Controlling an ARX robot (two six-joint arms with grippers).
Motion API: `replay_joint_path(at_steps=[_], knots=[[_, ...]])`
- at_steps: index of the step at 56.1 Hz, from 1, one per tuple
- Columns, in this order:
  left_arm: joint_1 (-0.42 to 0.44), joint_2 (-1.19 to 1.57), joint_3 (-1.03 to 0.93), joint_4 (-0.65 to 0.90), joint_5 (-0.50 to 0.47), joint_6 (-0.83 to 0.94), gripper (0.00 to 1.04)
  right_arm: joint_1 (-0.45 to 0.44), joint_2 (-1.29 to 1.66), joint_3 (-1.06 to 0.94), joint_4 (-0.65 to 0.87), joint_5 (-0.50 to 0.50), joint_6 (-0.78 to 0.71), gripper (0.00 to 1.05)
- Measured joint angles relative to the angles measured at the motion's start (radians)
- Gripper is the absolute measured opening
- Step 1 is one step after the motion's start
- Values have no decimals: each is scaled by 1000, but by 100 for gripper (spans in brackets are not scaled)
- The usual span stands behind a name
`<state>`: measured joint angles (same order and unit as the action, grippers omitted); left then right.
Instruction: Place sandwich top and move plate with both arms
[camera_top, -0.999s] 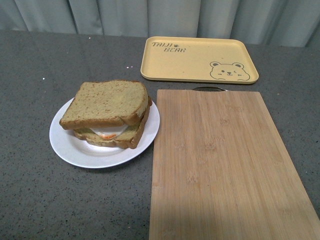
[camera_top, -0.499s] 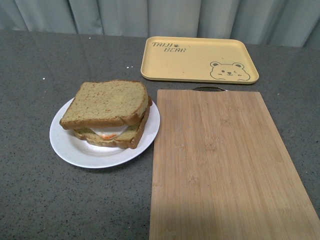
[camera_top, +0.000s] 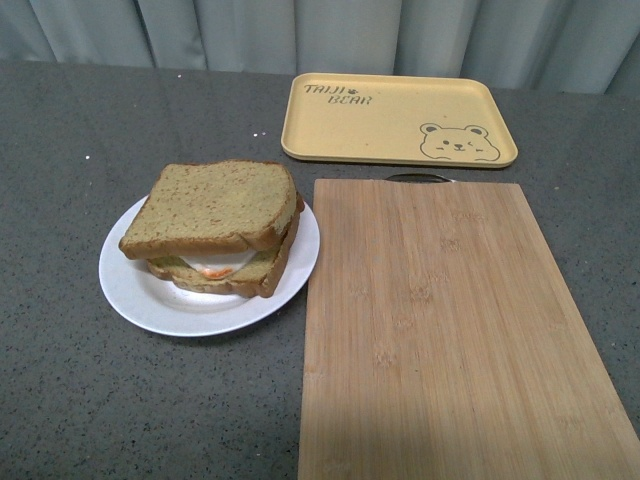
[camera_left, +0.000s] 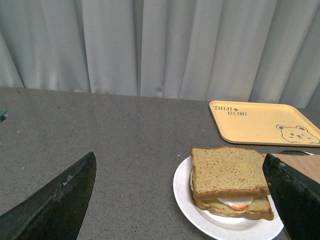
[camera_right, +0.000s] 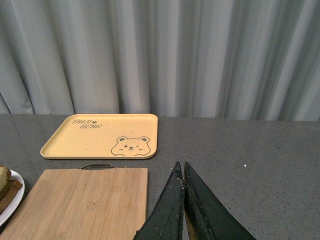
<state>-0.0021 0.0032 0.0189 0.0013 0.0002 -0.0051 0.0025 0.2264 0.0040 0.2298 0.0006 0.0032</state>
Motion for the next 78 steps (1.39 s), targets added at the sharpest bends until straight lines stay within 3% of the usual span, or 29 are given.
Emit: replay_joint_path(at_steps=[12, 17, 28, 42, 46, 48, 59, 64, 78], knots=[[0, 0, 0, 0, 0, 0, 98, 0, -51, 0, -51, 0, 0, 1], [0, 0, 0, 0, 0, 0, 98, 0, -183, 1, -217, -2, 0, 1], [0, 0, 0, -1, 0, 0, 98, 0, -221, 1, -227, -3, -1, 1], [0, 0, 0, -1, 0, 0, 98, 0, -222, 1, -228, -3, -2, 42], [44, 126, 68, -171, 175, -79, 98, 0, -222, 1, -228, -2, -2, 58], [50, 203, 84, -185, 222, -117, 98, -1, -222, 1, -228, -5, -2, 63], [-12, 677, 111, 92, 237, -365, 98, -1, -222, 1, -228, -3, -2, 95], [-49, 898, 153, 221, 242, -468, 98, -1, -222, 1, -229, -3, -2, 95], [-110, 1403, 293, 399, 238, -693, 98, -1, -222, 1, -228, -3, -1, 95]])
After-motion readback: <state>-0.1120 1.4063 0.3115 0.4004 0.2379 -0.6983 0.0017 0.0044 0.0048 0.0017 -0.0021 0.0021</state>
